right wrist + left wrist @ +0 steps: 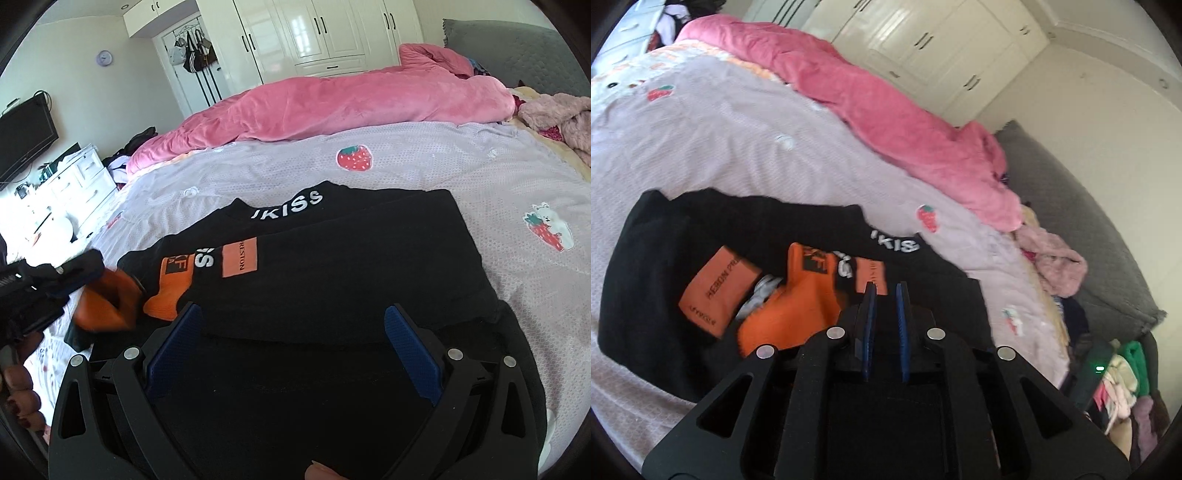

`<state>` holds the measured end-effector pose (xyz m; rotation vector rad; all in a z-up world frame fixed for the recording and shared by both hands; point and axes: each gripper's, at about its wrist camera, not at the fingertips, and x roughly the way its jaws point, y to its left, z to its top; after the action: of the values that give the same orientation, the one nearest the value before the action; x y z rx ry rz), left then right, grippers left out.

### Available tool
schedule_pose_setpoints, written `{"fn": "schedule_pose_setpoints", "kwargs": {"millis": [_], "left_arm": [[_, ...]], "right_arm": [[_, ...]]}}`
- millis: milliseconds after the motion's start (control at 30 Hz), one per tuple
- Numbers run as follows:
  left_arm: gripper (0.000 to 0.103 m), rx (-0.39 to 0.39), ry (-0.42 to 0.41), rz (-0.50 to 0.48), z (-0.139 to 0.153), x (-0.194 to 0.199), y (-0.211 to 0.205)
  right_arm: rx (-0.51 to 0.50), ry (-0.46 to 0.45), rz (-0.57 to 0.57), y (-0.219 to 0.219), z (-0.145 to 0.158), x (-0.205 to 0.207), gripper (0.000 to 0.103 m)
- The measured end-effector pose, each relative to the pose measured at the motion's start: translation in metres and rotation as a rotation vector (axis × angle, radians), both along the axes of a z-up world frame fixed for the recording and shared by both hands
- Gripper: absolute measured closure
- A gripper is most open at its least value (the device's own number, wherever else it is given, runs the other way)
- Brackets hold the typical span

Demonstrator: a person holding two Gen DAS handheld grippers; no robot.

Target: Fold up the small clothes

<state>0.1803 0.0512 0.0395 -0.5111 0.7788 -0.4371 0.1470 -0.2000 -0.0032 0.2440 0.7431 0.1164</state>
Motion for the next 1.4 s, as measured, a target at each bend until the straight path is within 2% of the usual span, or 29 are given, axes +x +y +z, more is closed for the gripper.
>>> {"fn": "schedule_pose_setpoints", "kwargs": {"millis": [100,200,233,300,500,567,667,800,867,900,933,967,1000,1067,1100,1200,1400], "left_arm": [[0.097,0.043,-0.050,0.027,0.009,-0.004,0.008],[0.080,0.082,-0.055,0.098,0.011,-0.003,0.025],[0.075,0.119,-0.041,0.134,0.010,-0.001,0.032],[0.074,0.150,-0.007,0.175,0.004,0.002,0.044],[0.057,0.182,0.055,0.253,-0.008,0.007,0.072],[0.042,0.209,0.059,0.285,-0.009,0.007,0.079],[0.035,0.246,0.052,0.346,-0.007,0.006,0.093],[0.024,0.286,0.048,0.399,-0.007,0.007,0.105],[0.018,0.313,0.054,0.435,-0.007,0.008,0.111],[0.016,0.320,0.053,0.450,-0.007,0.008,0.114],[0.015,0.328,0.055,0.466,-0.007,0.008,0.118],[0.015,0.328,0.057,0.473,-0.006,0.008,0.121],[0.015,0.323,0.053,0.480,-0.005,0.008,0.124],[0.015,0.319,0.045,0.488,-0.003,0.007,0.128],[0.015,0.319,0.040,0.493,-0.002,0.006,0.129],[0.015,0.311,0.027,0.497,0.001,0.004,0.131],[0.014,0.291,0.022,0.493,0.002,0.005,0.128]], "right_arm": [[-0.001,0.003,0.027,0.010,-0.001,-0.002,0.005],[0.006,0.015,0.078,0.027,-0.003,-0.003,0.005],[0.011,0.021,0.102,0.035,-0.004,-0.004,0.005],[0.041,0.047,0.153,0.051,-0.008,-0.003,0.005],[0.173,0.112,0.266,0.086,-0.014,0.003,0.005],[0.166,0.112,0.284,0.096,-0.014,0.007,0.005],[0.182,0.131,0.290,0.104,-0.018,0.016,0.005],[0.282,0.170,0.292,0.111,-0.027,0.033,0.005],[0.300,0.184,0.281,0.116,-0.030,0.038,0.006],[0.302,0.187,0.277,0.120,-0.031,0.040,0.012],[0.302,0.187,0.284,0.123,-0.030,0.040,0.036],[0.294,0.185,0.295,0.127,-0.029,0.041,0.054],[0.267,0.169,0.304,0.132,-0.024,0.039,0.060],[0.206,0.114,0.337,0.140,-0.014,0.034,0.095],[0.167,0.072,0.358,0.143,-0.005,0.031,0.098],[0.096,-0.027,0.397,0.142,0.019,0.023,0.098],[-0.002,-0.180,0.377,0.112,0.067,0.020,0.098]]}}
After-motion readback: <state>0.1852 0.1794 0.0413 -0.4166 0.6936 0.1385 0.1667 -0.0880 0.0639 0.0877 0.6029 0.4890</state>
